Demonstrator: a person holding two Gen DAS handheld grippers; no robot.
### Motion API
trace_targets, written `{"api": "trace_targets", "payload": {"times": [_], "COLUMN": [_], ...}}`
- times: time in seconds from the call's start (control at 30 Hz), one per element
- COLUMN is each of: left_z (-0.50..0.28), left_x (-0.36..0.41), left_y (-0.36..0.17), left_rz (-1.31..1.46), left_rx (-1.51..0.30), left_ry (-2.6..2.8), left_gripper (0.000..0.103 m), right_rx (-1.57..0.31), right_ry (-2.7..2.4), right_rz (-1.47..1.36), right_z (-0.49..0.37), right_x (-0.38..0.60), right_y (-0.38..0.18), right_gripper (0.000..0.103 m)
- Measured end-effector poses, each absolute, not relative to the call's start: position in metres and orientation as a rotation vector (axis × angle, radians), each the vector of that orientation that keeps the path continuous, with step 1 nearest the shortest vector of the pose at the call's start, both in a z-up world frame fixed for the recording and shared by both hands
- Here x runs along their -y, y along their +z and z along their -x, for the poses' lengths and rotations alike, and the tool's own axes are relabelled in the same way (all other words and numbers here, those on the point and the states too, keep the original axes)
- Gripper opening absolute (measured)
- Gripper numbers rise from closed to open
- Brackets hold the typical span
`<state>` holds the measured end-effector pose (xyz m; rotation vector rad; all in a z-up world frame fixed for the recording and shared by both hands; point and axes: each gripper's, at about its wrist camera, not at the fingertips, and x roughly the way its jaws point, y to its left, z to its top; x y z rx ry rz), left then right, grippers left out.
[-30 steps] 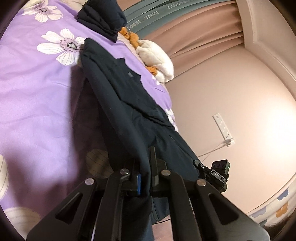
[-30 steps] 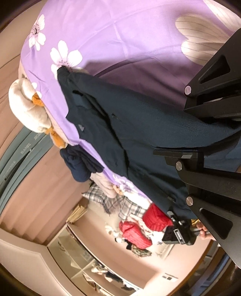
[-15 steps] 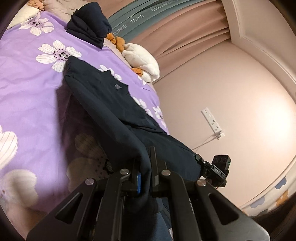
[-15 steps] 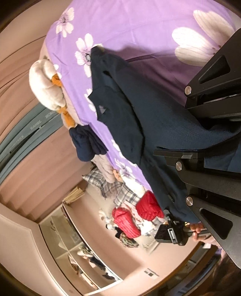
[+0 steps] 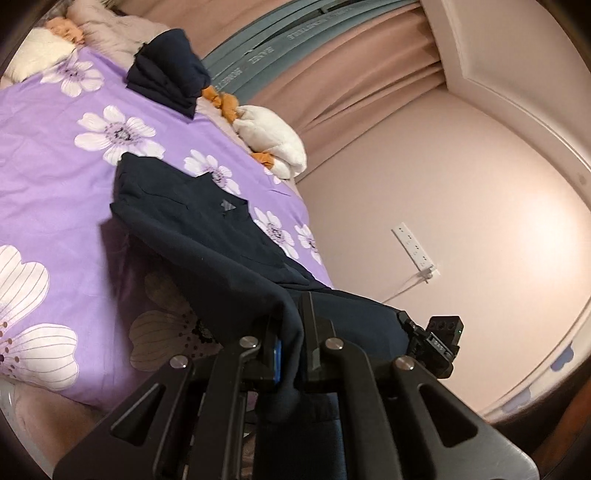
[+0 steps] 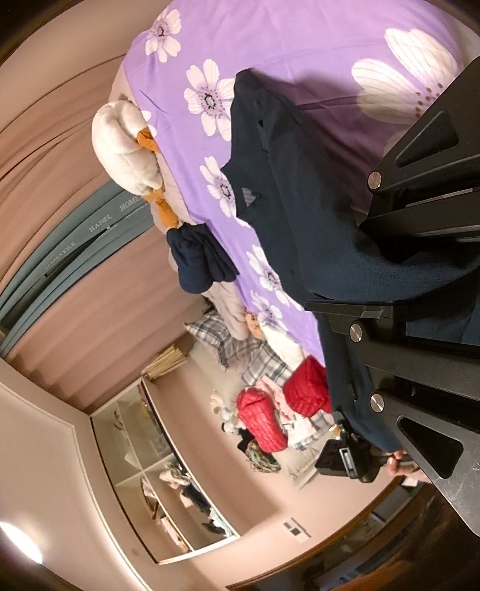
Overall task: Fold large clothes
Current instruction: 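Lift the held side and fold it inward over the jacket with both tools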
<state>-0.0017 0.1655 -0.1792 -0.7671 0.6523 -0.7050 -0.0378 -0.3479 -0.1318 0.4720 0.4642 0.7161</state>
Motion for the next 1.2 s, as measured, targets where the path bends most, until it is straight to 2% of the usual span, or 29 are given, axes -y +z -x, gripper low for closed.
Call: {"api": "trace_targets", "payload": {"times": [0.4, 0.83, 0.93, 1.2], "left_z": [-0.052, -0.18, -0.222, -0.338], "left_x": [-0.184, -0.195, -0.196, -0.176], "left_y": [-0.187, -0.187, -0.193, -0.251], "left_rz": [0.866, 0.968, 0.975, 1.023], "left_rx": [-0.686, -0.752, -0.792, -0.994], "left_ry": [-0.652, -0.509, -0.467, -0.371], "left_gripper": [0.006, 0.006, 0.005, 0.004], "right_rx": [-0.504, -0.578, -0.617, -0.827], "right_ry": [0.716, 0.611, 0.555, 0.316], "right_rz": [-0.518, -0.612, -0.661, -0.88], "right_z": [-0.014, -0.111, -0.142, -0.225], "right_x": [0.355, 0.369, 0.379, 0.41], "right_y": [-0.129, -0.129, -0.136, -0.206], "right_gripper": [0.008, 0.008, 0.008, 0.008]}}
